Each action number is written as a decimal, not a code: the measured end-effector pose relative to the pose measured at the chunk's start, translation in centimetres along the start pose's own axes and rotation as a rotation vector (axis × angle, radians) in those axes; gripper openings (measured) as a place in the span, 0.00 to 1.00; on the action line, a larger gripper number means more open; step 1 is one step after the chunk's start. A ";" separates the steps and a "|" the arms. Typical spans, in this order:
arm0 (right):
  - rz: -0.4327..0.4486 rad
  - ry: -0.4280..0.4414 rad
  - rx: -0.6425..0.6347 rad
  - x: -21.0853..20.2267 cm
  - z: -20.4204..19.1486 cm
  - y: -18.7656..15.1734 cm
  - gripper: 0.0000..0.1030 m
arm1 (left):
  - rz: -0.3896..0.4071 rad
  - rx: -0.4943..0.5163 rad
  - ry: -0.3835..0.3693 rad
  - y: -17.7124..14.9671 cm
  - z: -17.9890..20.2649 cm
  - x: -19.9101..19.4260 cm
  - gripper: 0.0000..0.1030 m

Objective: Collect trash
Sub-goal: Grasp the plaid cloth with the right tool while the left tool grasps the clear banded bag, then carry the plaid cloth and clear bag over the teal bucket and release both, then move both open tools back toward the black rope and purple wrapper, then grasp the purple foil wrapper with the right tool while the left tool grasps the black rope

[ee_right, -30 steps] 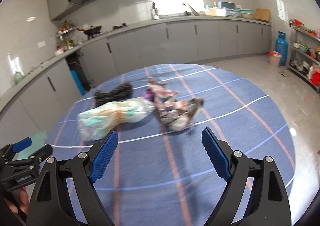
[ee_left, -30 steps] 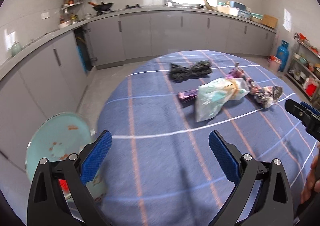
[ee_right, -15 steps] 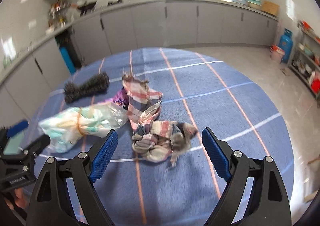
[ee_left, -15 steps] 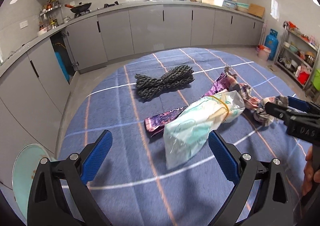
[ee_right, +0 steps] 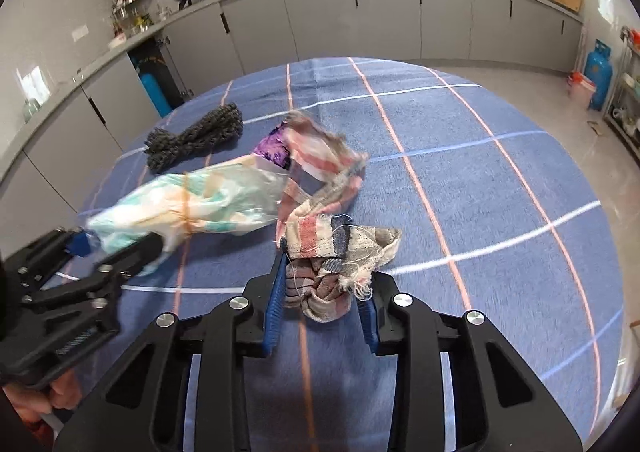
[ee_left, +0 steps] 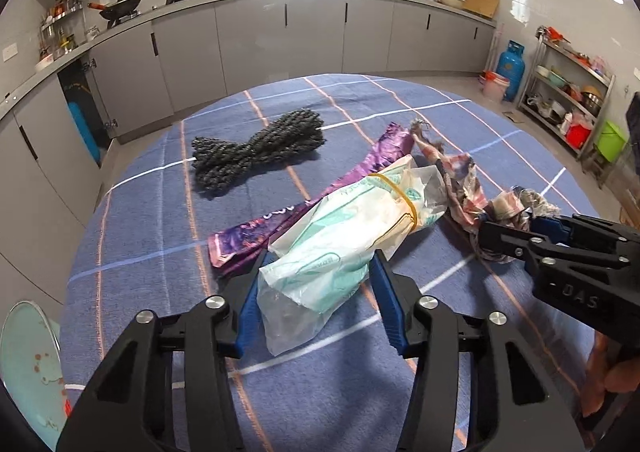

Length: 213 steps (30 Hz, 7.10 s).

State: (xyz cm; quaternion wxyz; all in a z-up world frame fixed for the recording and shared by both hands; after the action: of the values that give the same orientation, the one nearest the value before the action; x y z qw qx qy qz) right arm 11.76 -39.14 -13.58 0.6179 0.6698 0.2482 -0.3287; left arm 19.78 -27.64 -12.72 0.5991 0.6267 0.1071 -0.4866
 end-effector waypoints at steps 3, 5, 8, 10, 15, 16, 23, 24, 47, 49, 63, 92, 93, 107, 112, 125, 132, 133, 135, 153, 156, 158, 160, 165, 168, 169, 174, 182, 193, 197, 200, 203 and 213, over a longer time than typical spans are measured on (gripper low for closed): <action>0.036 -0.008 0.027 -1.5 -0.1 -0.3 0.32 | -0.004 -0.008 -0.035 -0.3 0.2 -0.6 0.32; 0.064 -0.020 0.044 -2.7 -0.2 -0.7 0.32 | 0.006 -0.020 -0.056 -0.5 0.2 -1.6 0.30; 0.094 -0.011 0.072 -4.0 -0.5 -1.1 0.32 | 0.037 -0.024 -0.068 -1.0 0.1 -3.3 0.28; 0.112 -0.005 0.094 -4.8 -0.7 -1.4 0.32 | 0.055 -0.034 -0.071 -1.5 -0.2 -4.6 0.24; 0.147 -0.018 0.089 -6.1 -2.0 -1.2 0.32 | 0.078 -0.094 -0.092 -3.0 -1.7 -7.3 0.20; 0.154 -0.019 0.089 -6.3 -2.2 -1.2 0.32 | 0.087 -0.103 -0.088 -3.4 -2.1 -8.0 0.19; 0.179 0.007 0.096 -7.3 -4.8 -2.2 0.32 | 0.123 -0.161 -0.079 -4.5 -4.5 -10.9 0.17; 0.176 0.013 0.098 -7.3 -5.1 -2.4 0.32 | 0.127 -0.170 -0.080 -4.6 -4.8 -11.3 0.16; 0.236 0.091 -0.053 -10.3 -14.6 -1.2 0.32 | 0.258 -0.239 0.055 -6.5 -10.8 -18.8 0.15; 0.240 0.096 -0.070 -10.5 -15.4 -1.0 0.32 | 0.265 -0.250 0.064 -6.6 -11.3 -19.3 0.15; 0.239 0.154 -0.161 -10.3 -21.0 -0.3 0.32 | 0.294 -0.318 0.135 -8.0 -15.7 -21.6 0.15; 0.201 0.284 -0.297 -7.6 -31.1 2.3 0.33 | 0.300 -0.463 0.286 -8.4 -24.6 -22.0 0.15; 0.199 0.287 -0.299 -7.5 -31.4 2.3 0.33 | 0.299 -0.467 0.289 -8.5 -24.8 -22.0 0.15; 0.147 0.329 -0.307 -5.1 -34.0 2.8 0.33 | 0.265 -0.541 0.316 -9.2 -27.8 -20.9 0.15; 0.130 0.340 -0.305 -4.1 -34.5 2.9 0.33 | 0.258 -0.549 0.323 -9.1 -28.3 -20.5 0.15; 0.084 0.359 -0.322 -1.5 -36.3 3.1 0.33 | 0.219 -0.588 0.345 -9.9 -30.2 -18.9 0.15; 0.057 0.374 -0.337 0.2 -37.7 3.2 0.33 | 0.183 -0.612 0.351 -10.6 -31.3 -17.7 0.15; 0.055 0.375 -0.337 0.5 -37.8 3.2 0.33 | 0.181 -0.615 0.355 -10.7 -31.5 -17.6 0.15; 0.051 0.375 -0.337 1.0 -38.0 3.3 0.33 | 0.175 -0.620 0.359 -10.8 -31.9 -17.4 0.15; 0.040 0.471 -0.258 1.7 -37.2 3.5 0.50 | 0.158 -0.616 0.401 -10.7 -31.9 -16.7 0.16; 0.053 0.463 -0.245 1.0 -36.6 3.6 0.50 | 0.161 -0.609 0.403 -10.7 -31.8 -16.9 0.16; 0.066 0.456 -0.242 0.6 -36.3 3.8 0.50 | 0.161 -0.608 0.405 -10.7 -31.8 -17.0 0.16; 0.080 0.445 -0.245 0.1 -36.1 3.9 0.50 | 0.158 -0.606 0.407 -10.7 -31.8 -16.9 0.16; 0.100 0.417 -0.245 -0.7 -35.5 4.0 0.50 | 0.154 -0.604 0.422 -10.8 -31.9 -17.0 0.20; 0.108 0.404 -0.235 -1.0 -35.0 4.0 0.52 | 0.170 -0.580 0.451 -10.6 -31.6 -17.3 0.48; 0.110 0.400 -0.233 -1.1 -34.7 4.0 0.53 | 0.179 -0.578 0.461 -10.5 -31.5 -17.5 0.62; 0.114 0.376 -0.208 -1.3 -33.3 3.5 0.56 | 0.215 -0.551 0.478 -10.1 -30.7 -18.3 0.68; 0.140 0.247 -0.136 -2.2 -27.2 3.0 0.57 | 0.237 -0.486 0.457 -9.6 -27.9 -18.2 0.80; 0.113 0.077 0.040 -2.2 -15.3 2.5 0.57 | 0.246 -0.370 0.375 -6.3 -22.1 -16.4 0.80; 0.093 0.036 0.105 -1.8 -11.0 3.1 0.56 | 0.234 -0.321 0.341 -4.3 -19.3 -14.5 0.79; 0.075 0.009 0.160 -1.0 -8.0 3.7 0.56 | 0.223 -0.288 0.332 -2.8 -17.9 -12.8 0.79; 0.044 -0.008 0.197 0.3 -5.7 4.6 0.56 | 0.210 -0.272 0.313 -1.1 -16.8 -11.1 0.78; -0.059 0.004 0.255 4.9 -4.0 6.9 0.55 | 0.160 -0.211 0.270 4.6 -13.6 -4.6 0.77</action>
State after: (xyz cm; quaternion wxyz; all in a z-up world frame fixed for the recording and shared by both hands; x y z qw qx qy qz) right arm 20.63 -36.32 -12.56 0.5171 0.7361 0.2253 -0.3742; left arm 27.25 -15.13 -8.96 0.6785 0.6266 0.1866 -0.3350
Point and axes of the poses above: each gripper's, at about its wrist camera, not at the fingertips, and x roughly the way its jaws point, z to its right, y to its top, the point moved 6 cm from there along x, roughly the way its jaws point, and after that the axes turned 15 degrees about -x, right-handed, at the moved point
